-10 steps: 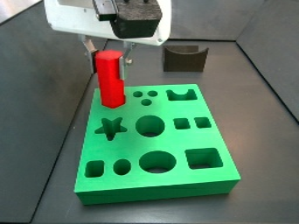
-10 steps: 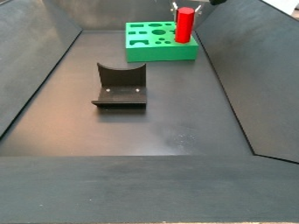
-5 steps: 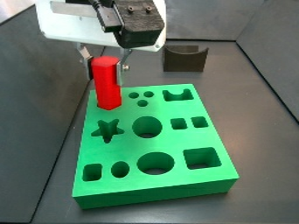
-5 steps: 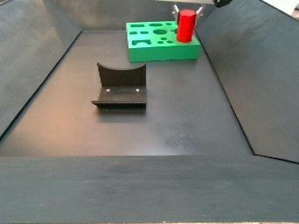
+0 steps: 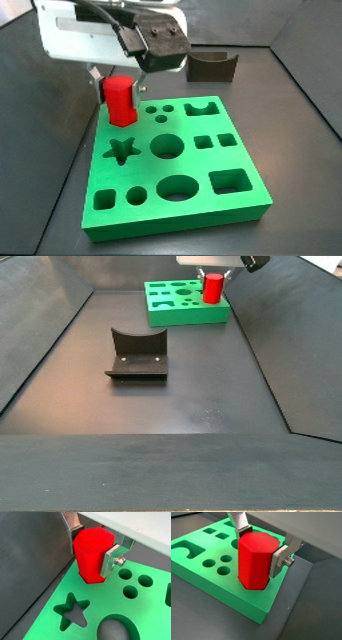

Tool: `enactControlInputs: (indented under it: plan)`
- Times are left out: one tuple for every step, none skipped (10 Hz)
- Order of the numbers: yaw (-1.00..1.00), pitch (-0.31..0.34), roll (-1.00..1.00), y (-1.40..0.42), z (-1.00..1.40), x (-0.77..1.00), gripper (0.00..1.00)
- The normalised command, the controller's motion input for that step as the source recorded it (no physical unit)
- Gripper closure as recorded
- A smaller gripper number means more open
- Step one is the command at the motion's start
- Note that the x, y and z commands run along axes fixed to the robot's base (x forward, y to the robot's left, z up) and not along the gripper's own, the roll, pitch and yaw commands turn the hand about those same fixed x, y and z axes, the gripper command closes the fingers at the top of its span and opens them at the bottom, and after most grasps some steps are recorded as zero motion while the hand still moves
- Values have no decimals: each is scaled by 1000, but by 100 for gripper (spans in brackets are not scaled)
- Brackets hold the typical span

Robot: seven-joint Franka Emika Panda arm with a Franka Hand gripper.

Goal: Pick up the hexagon object. Move up. Place the hexagon object on the fixture. Regrasp the hexagon object. Move to above the board. Insert the hexagon object.
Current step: Insert the hexagon object.

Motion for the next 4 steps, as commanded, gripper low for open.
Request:
enactControlInputs:
  plan:
    - [271,-27,90,-140,-1000,11,100]
    - [243,-81,284,-100,-523,-31,100]
    - [0,0,-14,0,0,0,100]
    - [0,0,0,0,0,0,100]
